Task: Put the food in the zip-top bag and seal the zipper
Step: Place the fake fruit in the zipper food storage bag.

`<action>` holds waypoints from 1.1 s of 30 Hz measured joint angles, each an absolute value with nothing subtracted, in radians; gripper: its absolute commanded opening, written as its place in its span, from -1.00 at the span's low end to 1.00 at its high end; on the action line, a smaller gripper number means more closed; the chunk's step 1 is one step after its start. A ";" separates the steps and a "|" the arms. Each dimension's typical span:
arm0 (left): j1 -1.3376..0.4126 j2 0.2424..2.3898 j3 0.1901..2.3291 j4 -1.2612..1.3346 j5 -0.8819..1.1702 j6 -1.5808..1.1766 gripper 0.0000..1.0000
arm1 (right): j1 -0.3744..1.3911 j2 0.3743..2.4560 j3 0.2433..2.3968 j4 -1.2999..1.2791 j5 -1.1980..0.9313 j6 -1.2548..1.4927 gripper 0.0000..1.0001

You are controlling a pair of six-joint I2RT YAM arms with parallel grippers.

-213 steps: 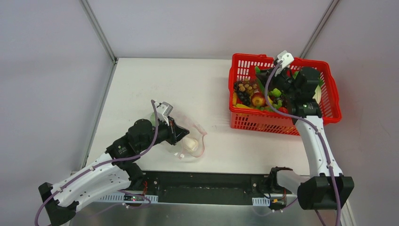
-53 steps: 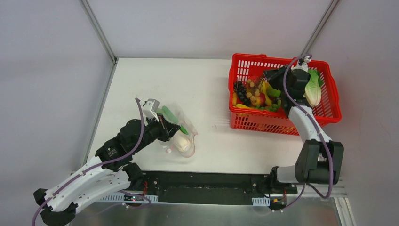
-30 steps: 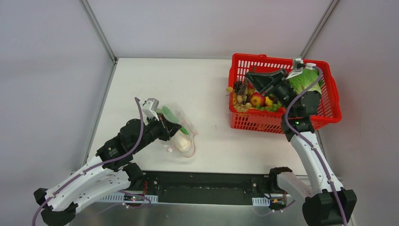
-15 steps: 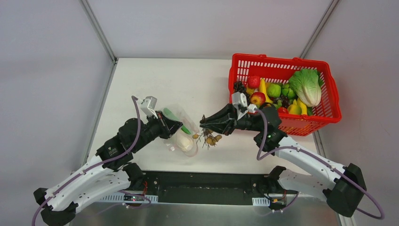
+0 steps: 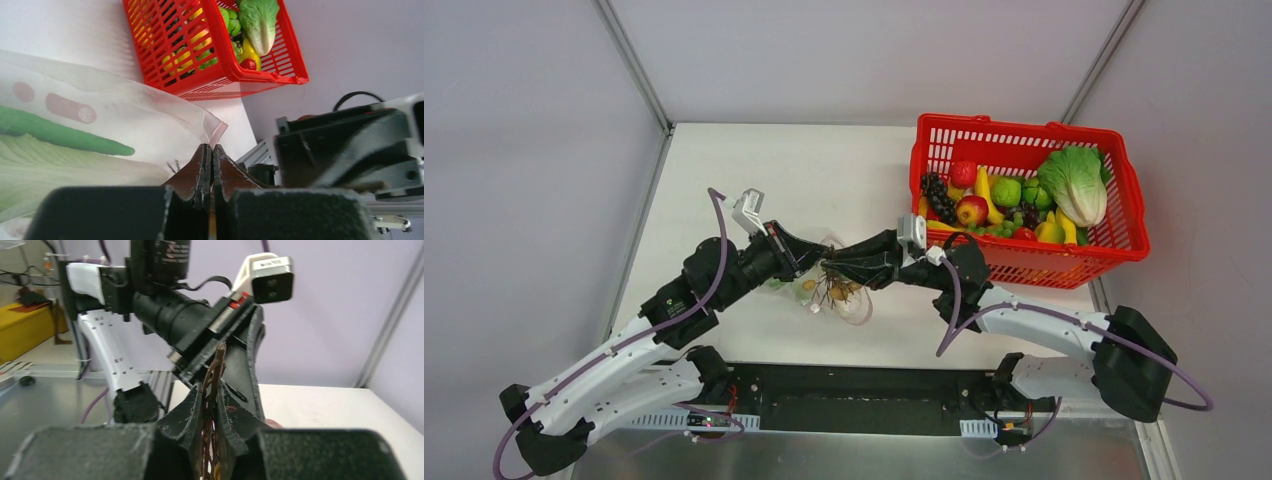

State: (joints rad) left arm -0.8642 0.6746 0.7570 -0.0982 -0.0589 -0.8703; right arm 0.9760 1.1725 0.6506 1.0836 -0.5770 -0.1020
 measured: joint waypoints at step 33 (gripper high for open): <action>-0.864 0.643 0.750 -0.022 -0.054 -0.928 -1.00 | 0.974 1.280 0.545 1.420 -0.529 -0.352 -1.00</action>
